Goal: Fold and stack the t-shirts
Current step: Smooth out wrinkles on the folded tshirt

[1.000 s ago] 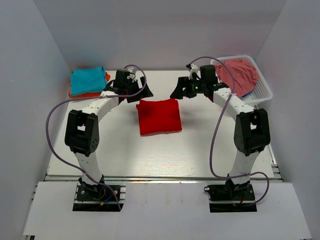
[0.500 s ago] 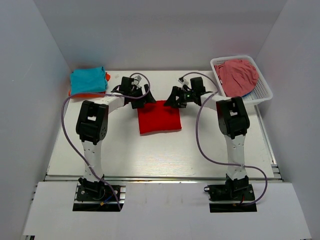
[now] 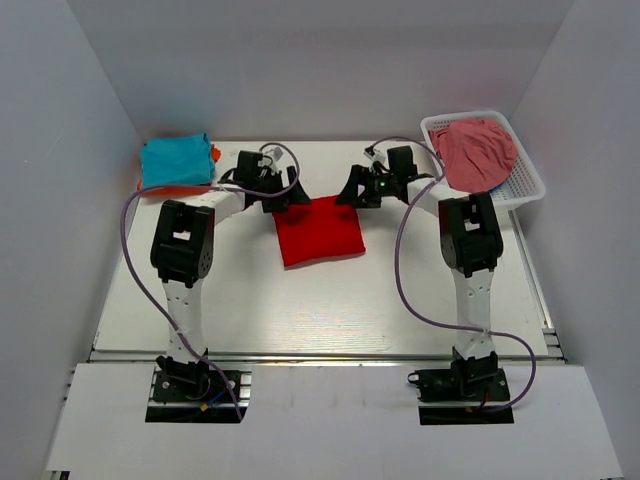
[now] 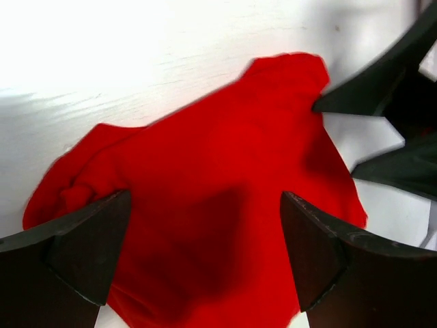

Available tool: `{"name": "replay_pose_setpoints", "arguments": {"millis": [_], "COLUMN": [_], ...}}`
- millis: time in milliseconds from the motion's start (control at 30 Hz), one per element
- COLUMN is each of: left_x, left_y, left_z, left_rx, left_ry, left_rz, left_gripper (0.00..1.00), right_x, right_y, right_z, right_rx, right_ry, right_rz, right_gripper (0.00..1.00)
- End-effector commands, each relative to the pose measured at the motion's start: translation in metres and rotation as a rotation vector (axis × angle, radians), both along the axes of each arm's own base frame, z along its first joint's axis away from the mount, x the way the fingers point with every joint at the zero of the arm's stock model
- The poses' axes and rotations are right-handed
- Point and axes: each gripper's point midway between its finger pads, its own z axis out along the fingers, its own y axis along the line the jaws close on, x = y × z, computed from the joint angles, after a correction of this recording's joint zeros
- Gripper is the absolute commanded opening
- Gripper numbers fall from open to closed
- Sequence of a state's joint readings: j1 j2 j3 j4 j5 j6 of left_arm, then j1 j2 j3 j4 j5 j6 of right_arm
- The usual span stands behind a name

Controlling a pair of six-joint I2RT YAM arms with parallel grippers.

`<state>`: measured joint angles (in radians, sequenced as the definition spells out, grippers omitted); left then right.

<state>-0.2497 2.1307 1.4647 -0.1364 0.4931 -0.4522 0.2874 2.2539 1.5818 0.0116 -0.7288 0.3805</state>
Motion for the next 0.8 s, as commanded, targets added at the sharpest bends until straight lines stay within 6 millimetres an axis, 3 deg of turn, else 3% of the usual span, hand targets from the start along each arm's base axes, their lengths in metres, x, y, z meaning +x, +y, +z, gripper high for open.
{"name": "replay_pose_setpoints", "arguments": {"millis": [0, 33, 133, 200, 233, 267, 333, 400, 433, 467, 500, 533, 567, 633, 700, 767], "left_x": [0.015, 0.022, 0.022, 0.016, 0.005, -0.001, -0.014, -0.039, -0.058, -0.067, -0.076, -0.092, -0.103, -0.114, -0.121, -0.130], "left_y": [-0.003, -0.007, -0.008, -0.012, -0.015, -0.015, -0.013, -0.015, -0.017, -0.024, -0.028, -0.028, -0.036, -0.040, -0.045, -0.053], "left_z": [0.065, 0.091, 0.124, 0.140, 0.148, 0.151, 0.154, 0.151, 0.130, 0.143, 0.140, 0.120, 0.115, 0.105, 0.099, 0.076], "left_rx": [-0.027, -0.040, -0.024, -0.024, -0.028, -0.038, -0.055, -0.078, -0.096, -0.121, -0.138, -0.142, -0.160, -0.168, -0.173, -0.171], "left_ry": [-0.191, -0.230, -0.267, -0.294, -0.310, -0.318, -0.313, -0.302, -0.243, -0.289, -0.287, -0.241, -0.218, -0.222, -0.209, -0.146], "left_rz": [-0.136, -0.159, -0.199, -0.214, -0.225, -0.235, -0.220, -0.232, -0.238, -0.253, -0.265, -0.267, -0.273, -0.276, -0.286, -0.304], "left_gripper": [1.00, 1.00, 1.00, 1.00, 1.00, 1.00, 1.00, 1.00, 1.00, 1.00, 1.00, 1.00, 1.00, 1.00, 1.00, 1.00], "right_x": [0.010, 0.012, 0.007, -0.004, -0.024, -0.034, -0.050, -0.071, -0.076, -0.084, -0.094, -0.101, -0.114, -0.117, -0.121, -0.125], "right_y": [-0.015, -0.016, -0.026, -0.028, -0.026, -0.027, -0.025, -0.025, -0.019, -0.016, -0.010, -0.007, 0.000, 0.009, 0.018, 0.027], "right_z": [0.056, 0.072, 0.098, 0.098, 0.107, 0.099, 0.117, 0.108, 0.120, 0.125, 0.125, 0.120, 0.120, 0.123, 0.113, 0.099], "right_rx": [-0.099, -0.099, -0.134, -0.146, -0.127, -0.121, -0.075, -0.056, -0.017, 0.013, 0.039, 0.056, 0.091, 0.135, 0.156, 0.175], "right_ry": [-0.153, -0.193, -0.244, -0.246, -0.250, -0.213, -0.248, -0.202, -0.238, -0.230, -0.214, -0.213, -0.185, -0.201, -0.163, -0.114], "right_rz": [0.008, 0.006, -0.018, -0.015, 0.009, 0.006, 0.028, 0.032, 0.055, 0.071, 0.106, 0.126, 0.178, 0.207, 0.241, 0.272], "right_gripper": [0.90, 0.90, 0.90, 0.90, 0.90, 0.90, 0.90, 0.90, 0.90, 0.90, 0.90, 0.90, 0.90, 0.90, 0.90, 0.90]}}
